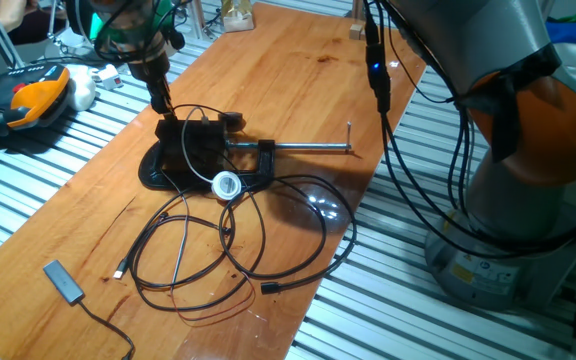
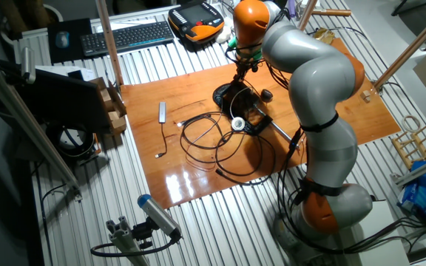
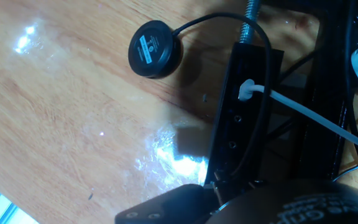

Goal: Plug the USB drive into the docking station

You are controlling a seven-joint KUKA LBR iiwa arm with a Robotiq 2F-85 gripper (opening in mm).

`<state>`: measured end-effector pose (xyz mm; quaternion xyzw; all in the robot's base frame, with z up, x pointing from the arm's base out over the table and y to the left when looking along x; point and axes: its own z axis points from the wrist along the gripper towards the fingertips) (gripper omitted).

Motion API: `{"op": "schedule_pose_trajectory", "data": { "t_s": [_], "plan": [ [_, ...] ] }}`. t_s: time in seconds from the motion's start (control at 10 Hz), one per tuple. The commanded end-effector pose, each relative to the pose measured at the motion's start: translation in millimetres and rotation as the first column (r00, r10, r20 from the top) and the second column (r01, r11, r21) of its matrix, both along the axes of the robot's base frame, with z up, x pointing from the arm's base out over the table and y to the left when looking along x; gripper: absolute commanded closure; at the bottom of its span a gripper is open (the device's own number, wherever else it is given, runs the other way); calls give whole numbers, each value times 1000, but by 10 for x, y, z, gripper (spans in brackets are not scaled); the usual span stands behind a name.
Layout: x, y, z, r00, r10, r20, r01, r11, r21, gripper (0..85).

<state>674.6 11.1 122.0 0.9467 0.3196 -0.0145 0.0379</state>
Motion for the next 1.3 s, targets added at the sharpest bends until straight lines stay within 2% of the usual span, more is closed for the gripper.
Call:
{"op": "schedule_pose_trajectory", "data": {
  "t_s": [0.0, 0.7, 0.9, 1.0, 1.1, 1.2],
  "plan": [
    [-6, -2, -12, 1000, -4, -2, 4, 1000, 0, 850],
    [-8, 13, -23, 1000, -12, -9, 12, 1000, -3, 850],
    [4, 22, 34, 1000, -18, -19, 18, 1000, -19, 850],
    [7, 33, 59, 999, -25, -24, 24, 999, -27, 680],
    [7, 37, 77, 999, -25, -24, 24, 999, -28, 680],
    [5, 40, 89, 999, -25, -24, 24, 999, -35, 510]
  ]
}}
